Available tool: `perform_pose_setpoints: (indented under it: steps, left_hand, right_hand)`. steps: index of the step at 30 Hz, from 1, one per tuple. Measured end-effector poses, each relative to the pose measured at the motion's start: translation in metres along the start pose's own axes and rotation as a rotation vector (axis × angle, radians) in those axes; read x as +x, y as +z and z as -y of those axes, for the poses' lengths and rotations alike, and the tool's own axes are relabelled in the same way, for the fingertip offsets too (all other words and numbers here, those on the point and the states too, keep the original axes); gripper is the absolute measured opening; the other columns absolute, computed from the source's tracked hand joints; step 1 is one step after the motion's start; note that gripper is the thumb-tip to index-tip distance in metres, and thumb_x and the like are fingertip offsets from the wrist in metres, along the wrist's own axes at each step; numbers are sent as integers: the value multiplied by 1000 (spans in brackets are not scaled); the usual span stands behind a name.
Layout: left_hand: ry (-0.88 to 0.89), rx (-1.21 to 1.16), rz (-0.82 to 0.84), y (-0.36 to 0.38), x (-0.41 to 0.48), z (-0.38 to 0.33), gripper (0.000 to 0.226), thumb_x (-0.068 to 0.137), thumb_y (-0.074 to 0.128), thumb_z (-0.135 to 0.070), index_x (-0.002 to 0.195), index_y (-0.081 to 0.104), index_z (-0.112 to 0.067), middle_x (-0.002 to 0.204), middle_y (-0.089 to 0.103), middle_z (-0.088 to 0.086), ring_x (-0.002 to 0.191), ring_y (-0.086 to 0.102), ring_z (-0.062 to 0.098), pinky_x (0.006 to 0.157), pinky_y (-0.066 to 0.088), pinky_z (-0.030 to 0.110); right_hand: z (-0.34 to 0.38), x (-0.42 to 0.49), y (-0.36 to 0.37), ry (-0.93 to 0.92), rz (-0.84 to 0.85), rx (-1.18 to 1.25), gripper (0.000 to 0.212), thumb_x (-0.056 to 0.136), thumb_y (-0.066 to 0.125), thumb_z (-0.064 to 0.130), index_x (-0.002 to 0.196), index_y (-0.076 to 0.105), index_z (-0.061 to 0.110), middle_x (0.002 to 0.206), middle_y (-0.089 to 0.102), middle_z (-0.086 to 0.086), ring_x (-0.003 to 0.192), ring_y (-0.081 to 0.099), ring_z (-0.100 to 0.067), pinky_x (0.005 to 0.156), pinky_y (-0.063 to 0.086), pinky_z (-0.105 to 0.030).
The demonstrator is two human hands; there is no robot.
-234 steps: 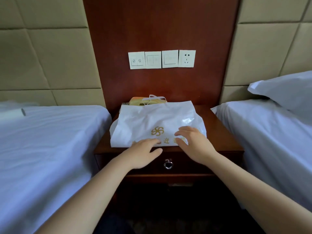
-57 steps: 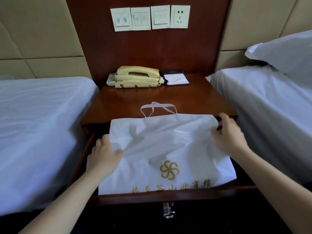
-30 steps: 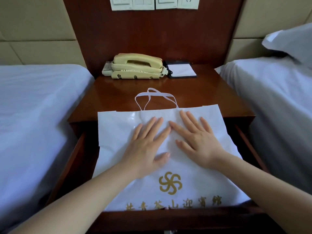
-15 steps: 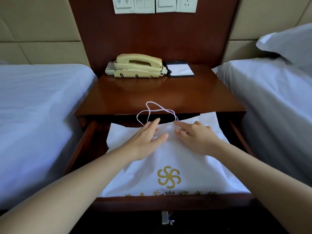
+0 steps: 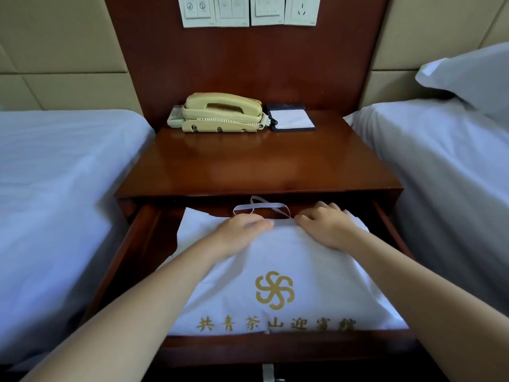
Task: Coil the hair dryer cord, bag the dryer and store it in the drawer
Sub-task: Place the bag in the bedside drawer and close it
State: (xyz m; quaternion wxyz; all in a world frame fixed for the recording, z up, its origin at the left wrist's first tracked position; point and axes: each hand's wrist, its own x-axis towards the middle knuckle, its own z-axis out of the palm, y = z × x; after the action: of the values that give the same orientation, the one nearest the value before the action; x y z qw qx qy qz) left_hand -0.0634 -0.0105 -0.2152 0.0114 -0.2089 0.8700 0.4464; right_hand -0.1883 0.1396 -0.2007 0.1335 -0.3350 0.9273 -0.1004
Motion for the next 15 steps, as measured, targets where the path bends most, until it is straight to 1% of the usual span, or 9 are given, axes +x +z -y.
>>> perform_pose_setpoints:
  steps: [1,3,4,5,6,8,11,13,15]
  left_hand:
    - [10,18,-18,2,0,1,65,61,39,-71,99,67,-27,113,64,-5,119,52,20,103,37,36]
    - [22,205,-125,5,-2,1,61,69,36,-62,112,63,-29,131,56,-7,126,46,18,108,30,36]
    - [38,265,-209,7,-2,0,55,73,35,-58,110,63,-28,131,56,-5,125,46,18,106,31,35]
    - [47,286,-285,7,0,1,46,77,35,-55,102,63,-27,125,59,-4,120,50,20,102,33,33]
    - [33,289,-341,6,3,3,45,79,34,-53,94,64,-22,114,63,-2,114,53,22,95,34,32]
    - [-43,331,-363,-1,9,7,54,78,27,-53,86,64,-15,93,66,0,101,56,24,87,29,32]
    - [-136,488,-420,-4,14,10,48,85,24,-45,64,55,-14,75,66,4,89,57,25,95,27,37]
    - [-176,582,-543,-5,12,9,47,89,23,-40,58,51,-17,75,68,6,86,58,26,102,25,41]
    - [-219,653,-571,-8,7,7,47,92,25,-36,71,61,-15,88,70,9,92,59,28,101,28,40]
  right_hand:
    - [-1,-2,1,-12,-39,15,40,94,29,42,118,61,36,132,48,-3,126,35,-27,104,23,-42]
    - [-5,-7,5,-28,-132,51,37,95,31,40,115,60,37,133,50,-1,126,35,-25,105,20,-41]
    - [-8,-11,6,-29,-161,65,36,95,31,40,117,59,38,134,49,1,128,34,-24,106,19,-40]
    - [-10,-15,7,-31,-167,66,36,95,30,40,120,57,38,136,47,2,130,32,-22,108,18,-41]
    - [-12,-19,7,-35,-154,52,37,95,30,42,123,54,38,139,44,2,133,29,-22,110,16,-42]
    - [-10,-24,5,-51,-124,15,40,94,29,47,129,48,40,146,37,1,138,23,-22,113,12,-48]
    - [4,-33,5,-143,-69,63,44,93,29,54,135,40,45,155,25,3,144,13,-21,114,6,-51]
    - [8,-39,9,-204,-46,93,46,92,31,57,135,40,46,154,26,6,144,13,-19,115,3,-50]
    - [7,-41,10,-180,-45,94,49,90,33,60,136,39,44,154,27,7,144,13,-19,116,3,-48]
